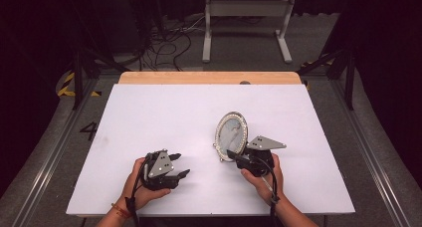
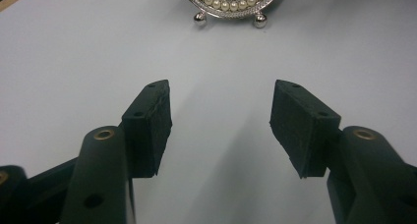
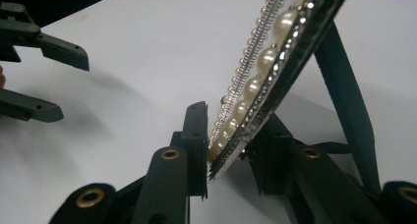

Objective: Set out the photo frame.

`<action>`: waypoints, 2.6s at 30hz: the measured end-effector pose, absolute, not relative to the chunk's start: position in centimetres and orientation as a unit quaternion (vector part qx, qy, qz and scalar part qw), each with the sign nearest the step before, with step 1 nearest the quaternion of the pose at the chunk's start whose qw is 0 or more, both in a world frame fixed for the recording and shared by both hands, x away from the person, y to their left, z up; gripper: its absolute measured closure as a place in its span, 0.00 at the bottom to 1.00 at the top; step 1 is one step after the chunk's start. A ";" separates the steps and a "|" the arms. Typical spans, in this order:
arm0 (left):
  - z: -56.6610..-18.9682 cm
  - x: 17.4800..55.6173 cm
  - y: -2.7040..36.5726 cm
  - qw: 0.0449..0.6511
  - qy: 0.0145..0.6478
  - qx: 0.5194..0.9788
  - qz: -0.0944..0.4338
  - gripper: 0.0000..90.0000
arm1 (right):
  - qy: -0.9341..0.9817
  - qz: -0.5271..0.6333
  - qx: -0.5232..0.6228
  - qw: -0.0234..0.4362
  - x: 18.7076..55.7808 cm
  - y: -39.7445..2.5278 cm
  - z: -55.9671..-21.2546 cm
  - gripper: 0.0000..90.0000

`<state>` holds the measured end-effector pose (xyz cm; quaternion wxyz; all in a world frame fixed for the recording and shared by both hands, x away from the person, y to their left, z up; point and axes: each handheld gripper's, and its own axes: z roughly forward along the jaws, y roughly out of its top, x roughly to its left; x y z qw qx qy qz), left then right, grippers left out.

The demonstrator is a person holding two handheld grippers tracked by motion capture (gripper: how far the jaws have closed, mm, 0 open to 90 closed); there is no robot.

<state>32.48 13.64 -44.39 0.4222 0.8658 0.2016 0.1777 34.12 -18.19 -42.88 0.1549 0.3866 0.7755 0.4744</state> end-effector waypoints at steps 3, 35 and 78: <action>-44.2 32.6 13.5 0.427 0.201 0.865 0.172 0.45 | 0.777 0.479 0.384 0.139 34.2 -18.7 -42.9 0.80; -43.5 37.9 8.2 0.442 0.197 0.867 0.119 0.24 | 0.789 0.501 0.339 0.105 34.5 -20.1 -42.4 0.86; -44.3 41.2 5.5 0.467 0.185 0.862 0.074 0.32 | 0.836 0.413 0.304 0.194 35.4 -23.1 -43.0 0.68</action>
